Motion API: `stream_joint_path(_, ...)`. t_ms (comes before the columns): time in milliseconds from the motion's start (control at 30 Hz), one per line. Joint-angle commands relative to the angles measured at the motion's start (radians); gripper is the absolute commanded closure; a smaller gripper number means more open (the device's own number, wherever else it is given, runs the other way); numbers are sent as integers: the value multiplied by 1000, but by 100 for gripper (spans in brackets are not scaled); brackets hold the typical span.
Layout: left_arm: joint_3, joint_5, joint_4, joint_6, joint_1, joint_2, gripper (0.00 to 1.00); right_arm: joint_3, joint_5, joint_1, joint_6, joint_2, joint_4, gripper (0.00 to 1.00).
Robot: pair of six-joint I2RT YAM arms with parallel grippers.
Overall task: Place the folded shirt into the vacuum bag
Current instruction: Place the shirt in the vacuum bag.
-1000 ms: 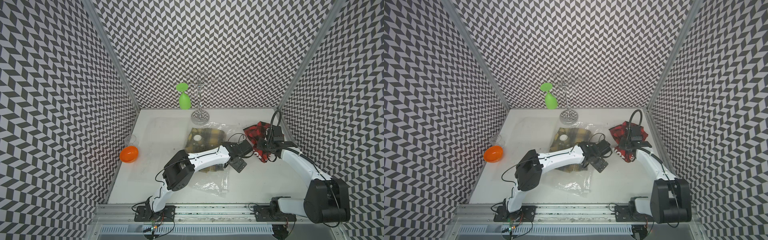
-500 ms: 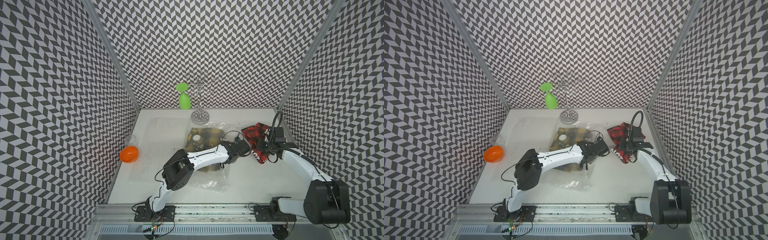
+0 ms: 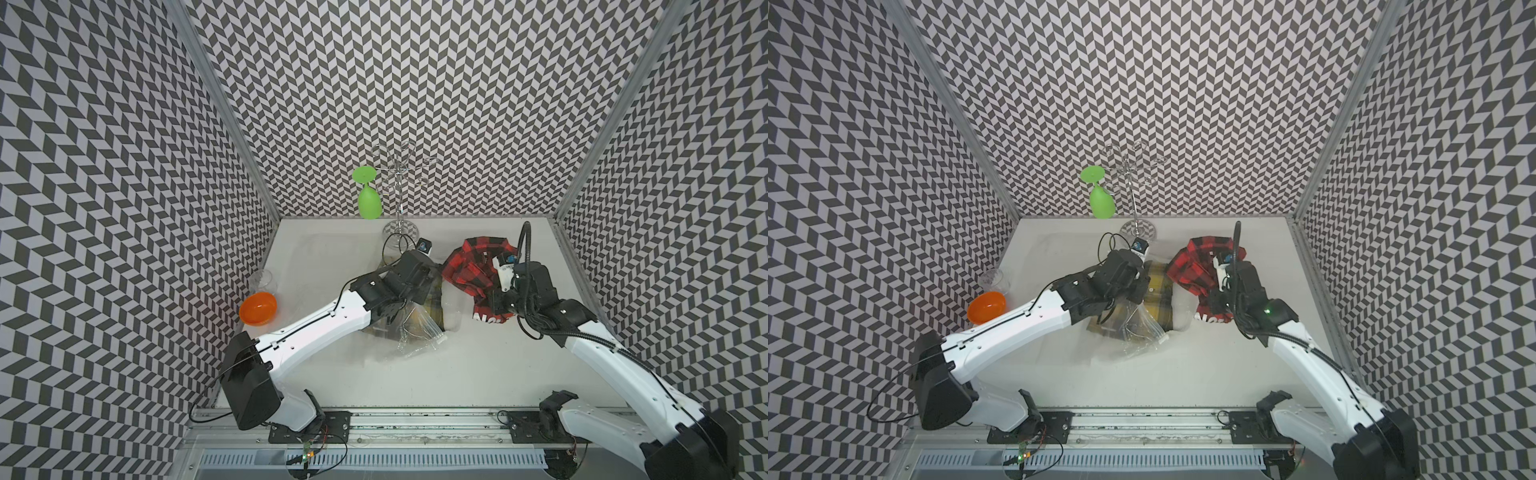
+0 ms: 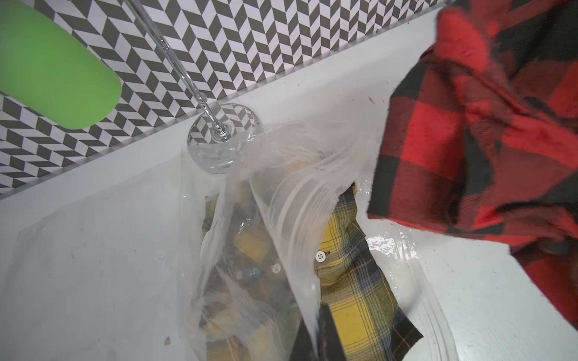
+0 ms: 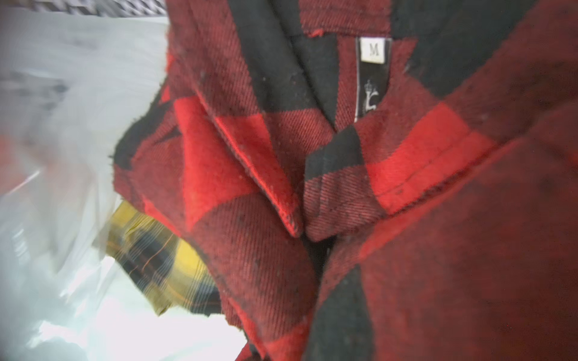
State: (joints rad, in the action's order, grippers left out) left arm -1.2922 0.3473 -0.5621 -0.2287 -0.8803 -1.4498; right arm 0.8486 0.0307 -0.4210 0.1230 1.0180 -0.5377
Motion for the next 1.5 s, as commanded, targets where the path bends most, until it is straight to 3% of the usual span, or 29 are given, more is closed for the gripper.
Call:
stream_joint_path(0,1,-56,99,0,5,20,99,58,-8,-29,-187,-24,-44,100)
stream_joint_path(267,-71,-103,129,-27,66,-31,99,141,-74,-149,-314,101,-195,100)
stream_joint_path(733,-50,-242,204,-31,79,-12,99,161,58,-425,-433,260,-204,100)
stream_joint_path(1000,2,-356,253,-56,78,8,99,126,38,-404,-563,266,21,100)
stream_joint_path(1267,85,-461,301,-82,79,40,100,47,76,-207,-564,290,247,99)
stream_joint_path(1333,72,-499,301,-104,78,29,100,69,117,-166,-578,311,245,99)
stream_joint_path(1467,65,-511,315,-124,80,9,100,101,293,-188,-639,317,247,98)
